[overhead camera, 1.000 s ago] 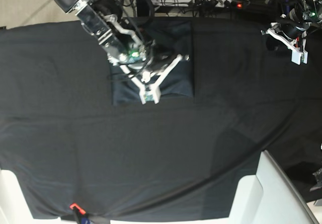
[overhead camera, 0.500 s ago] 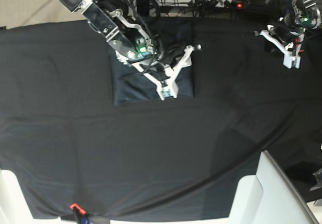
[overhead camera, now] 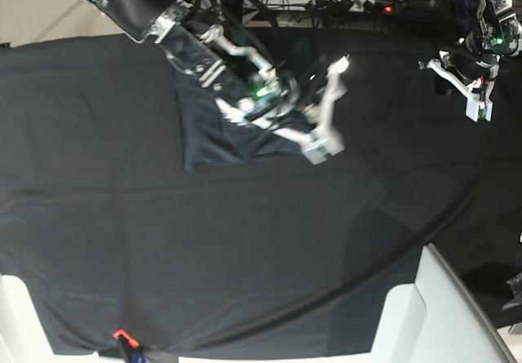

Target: Fold the T-shirt properly

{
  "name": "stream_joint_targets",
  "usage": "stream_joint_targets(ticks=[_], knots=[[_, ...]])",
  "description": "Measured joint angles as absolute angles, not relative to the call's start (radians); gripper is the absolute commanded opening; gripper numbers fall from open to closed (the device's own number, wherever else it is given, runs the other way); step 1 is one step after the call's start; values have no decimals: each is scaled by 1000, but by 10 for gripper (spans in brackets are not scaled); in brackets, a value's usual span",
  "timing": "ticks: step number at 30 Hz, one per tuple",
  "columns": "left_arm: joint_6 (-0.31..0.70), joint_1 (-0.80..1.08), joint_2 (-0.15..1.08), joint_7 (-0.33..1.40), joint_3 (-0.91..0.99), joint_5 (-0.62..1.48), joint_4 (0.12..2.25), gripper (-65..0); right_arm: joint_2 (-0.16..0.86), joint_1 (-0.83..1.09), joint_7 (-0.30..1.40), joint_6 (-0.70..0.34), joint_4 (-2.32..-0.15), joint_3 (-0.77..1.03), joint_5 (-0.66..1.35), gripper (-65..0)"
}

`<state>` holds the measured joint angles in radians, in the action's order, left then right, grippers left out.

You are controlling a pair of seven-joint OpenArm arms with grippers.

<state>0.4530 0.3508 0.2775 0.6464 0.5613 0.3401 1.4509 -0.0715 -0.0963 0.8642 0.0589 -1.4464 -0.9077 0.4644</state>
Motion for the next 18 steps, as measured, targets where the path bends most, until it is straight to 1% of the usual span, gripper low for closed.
stream_joint_targets(ticks=[1, 3, 4, 5, 7, 9, 10, 11, 13, 14, 15, 16, 18], knots=[[453, 343, 278, 645, 561, 341, 1451, -650, -76, -99, 872, 42, -1461, -923, 468, -342], [453, 339, 281, 642, 561, 344, 1451, -650, -68, -97, 875, 46, -1528, -924, 467, -344], [453, 341, 283, 642, 561, 343, 1451, -650, -51, -102, 871, 49, -1573, -922, 462, -345], [452, 344, 283, 643, 562, 341, 1451, -650, -15, -106, 865, 74, -1636, -920, 464, -345], [453, 349, 282, 647, 562, 340, 1450, -650, 67, -97, 862, 173, -1755, -883, 471, -345], [453, 349, 282, 645, 566, 340, 1450, -650, 141, -40, 859, 296, -1835, -783, 458, -360], [453, 349, 284, 642, 566, 340, 1450, -650, 167, -2, 863, 323, -1856, -731, 450, -402], [453, 349, 283, 640, 567, 342, 1450, -650, 187, 32, 871, 316, -1863, -681, 453, -467], [453, 352, 283, 640, 567, 340, 1452, -650, 193, 87, 870, 315, -1862, -609, 467, -609], [453, 353, 283, 642, 567, 340, 1455, -650, 192, 111, 867, 312, -1857, -579, 474, -650], [453, 356, 283, 643, 567, 339, 1464, -650, 190, 133, 866, 303, -1851, -546, 475, -650], [453, 358, 282, 646, 567, 339, 1477, -650, 189, 147, 864, 306, -1840, -517, 472, -629], [456, 366, 283, 640, 567, 340, 1506, -650, 196, 162, 858, 313, -1808, -485, 465, -645]])
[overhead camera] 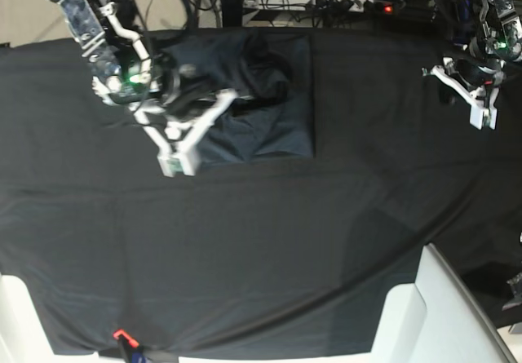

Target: Fold the T-shirt properly

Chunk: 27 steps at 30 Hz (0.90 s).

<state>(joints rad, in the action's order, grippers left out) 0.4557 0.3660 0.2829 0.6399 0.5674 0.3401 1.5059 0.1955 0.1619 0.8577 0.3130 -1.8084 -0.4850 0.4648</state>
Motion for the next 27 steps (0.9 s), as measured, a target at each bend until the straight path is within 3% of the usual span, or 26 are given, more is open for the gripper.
stream_joint_targets(ticks=[5, 11, 15, 21, 27], knots=[[688, 381, 261, 643, 699, 340, 1539, -650, 189, 167, 811, 306, -1710, -485, 469, -650], [690, 382, 249, 643, 821, 322, 1531, -650, 181, 167, 798, 308, -1666, -484, 468, -650], [690, 381, 253, 643, 850, 324, 1478, -650, 140, 154, 796, 243, -1631, -484, 471, -650], [690, 380, 252, 642, 853, 323, 1466, -650, 91, 127, 800, 231, -1533, -482, 456, -650], [690, 382, 251, 643, 849, 323, 1466, -650, 67, 23, 795, 228, -1493, -604, 466, -650]])
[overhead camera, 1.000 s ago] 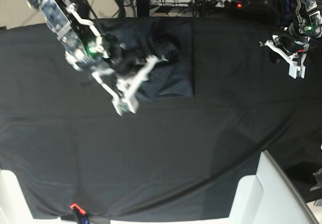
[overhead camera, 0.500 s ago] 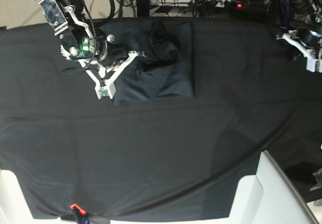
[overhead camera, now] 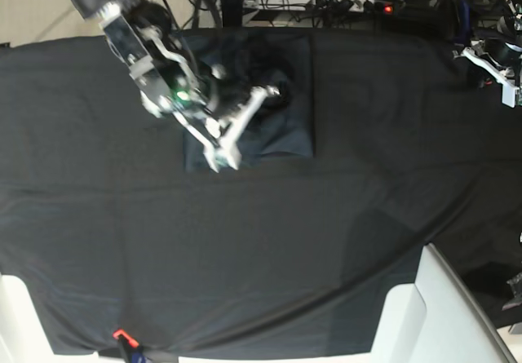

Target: Fold the T-shirt properly

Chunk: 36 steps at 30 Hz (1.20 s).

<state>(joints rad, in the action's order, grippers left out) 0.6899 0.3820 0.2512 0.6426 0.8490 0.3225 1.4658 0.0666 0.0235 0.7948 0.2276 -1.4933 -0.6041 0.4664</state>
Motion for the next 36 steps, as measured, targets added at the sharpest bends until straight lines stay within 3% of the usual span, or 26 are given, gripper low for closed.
stream_joint_targets(ticks=[10, 14, 16, 20, 23, 29, 36], knots=[[690, 382, 250, 643, 848, 324, 1466, -650, -75, -101, 789, 227, -1358, -647, 463, -650], [690, 376, 250, 642, 847, 327, 1460, -650, -72, -118, 760, 121, -1385, -726, 463, -650], [690, 369, 252, 641, 847, 326, 1435, -650, -44, -112, 780, 121, -1464, -730, 475, -650], [690, 372, 253, 643, 847, 322, 1415, -650, 90, -73, 897, 251, -1640, -686, 463, -650], [690, 369, 252, 642, 846, 324, 1409, -650, 170, 18, 952, 276, -1729, -644, 445, -650], [690, 369, 255, 642, 846, 325, 1409, -650, 196, 145, 954, 260, -1765, -642, 464, -650], [690, 369, 253, 643, 846, 325, 1411, -650, 181, 147, 880, 260, -1698, -641, 465, -650]])
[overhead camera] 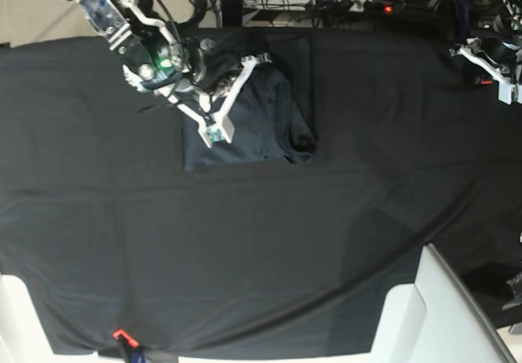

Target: Fold the T-shirt properly

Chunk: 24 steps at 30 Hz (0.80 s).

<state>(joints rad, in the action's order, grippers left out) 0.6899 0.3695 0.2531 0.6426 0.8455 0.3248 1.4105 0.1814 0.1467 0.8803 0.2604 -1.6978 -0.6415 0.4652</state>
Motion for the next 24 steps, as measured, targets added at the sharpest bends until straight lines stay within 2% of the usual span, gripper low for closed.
stream_joint_targets(ticks=[3, 7, 11, 13, 16, 19, 24], knots=[[690, 372, 253, 643, 846, 325, 1411, -650, 205, 151, 882, 270, -1678, -689, 447, -650], [690, 377, 252, 643, 845, 325, 1411, -650, 184, 150, 884, 257, -1678, -830, 472, -650], [690, 371, 255, 643, 845, 321, 1407, -650, 198, 112, 909, 254, -1678, -868, 468, -650], [690, 369, 255, 643, 845, 322, 1409, -650, 213, 43, 919, 204, -1672, -932, 447, -650], [690, 369, 256, 643, 845, 324, 1412, -650, 183, 0, 918, 154, -1672, -1017, 474, -650], [690, 369, 272, 643, 846, 324, 1412, -650, 184, 1, 929, 149, -1678, -1024, 484, -650], [690, 374, 273, 643, 846, 327, 1411, -650, 197, 12, 923, 160, -1699, -878, 455, -650]])
